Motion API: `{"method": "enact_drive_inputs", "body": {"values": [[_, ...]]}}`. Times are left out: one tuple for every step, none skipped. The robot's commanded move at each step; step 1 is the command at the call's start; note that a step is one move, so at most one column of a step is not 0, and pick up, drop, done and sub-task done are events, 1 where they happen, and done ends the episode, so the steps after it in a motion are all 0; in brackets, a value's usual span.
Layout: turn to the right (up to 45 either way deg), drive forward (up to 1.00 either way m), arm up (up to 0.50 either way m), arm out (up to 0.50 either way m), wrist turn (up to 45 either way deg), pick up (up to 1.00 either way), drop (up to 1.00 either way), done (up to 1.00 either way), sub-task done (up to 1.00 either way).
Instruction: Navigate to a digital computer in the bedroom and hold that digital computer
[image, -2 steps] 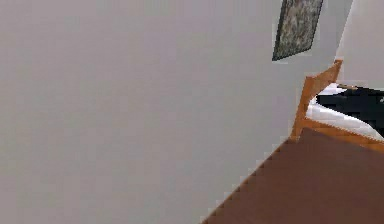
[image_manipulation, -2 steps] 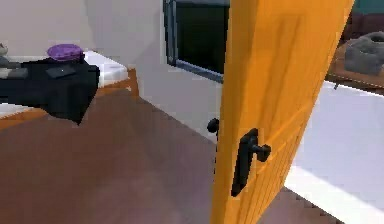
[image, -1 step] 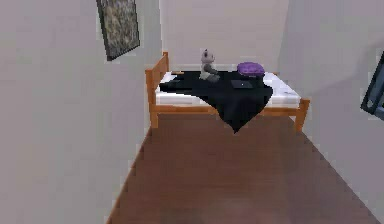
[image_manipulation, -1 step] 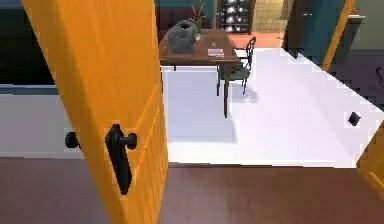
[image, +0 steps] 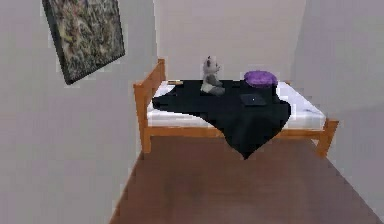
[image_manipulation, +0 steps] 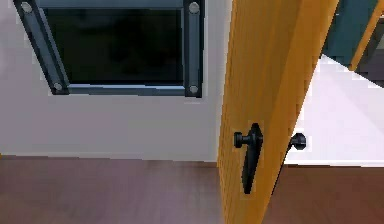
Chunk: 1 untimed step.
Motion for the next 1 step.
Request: {"method": "enact_drive_inputs", "body": {"values": [[15.0,0.0,0.0,0.0,0.0,0.0,0.0,0.0,0.0]]}}
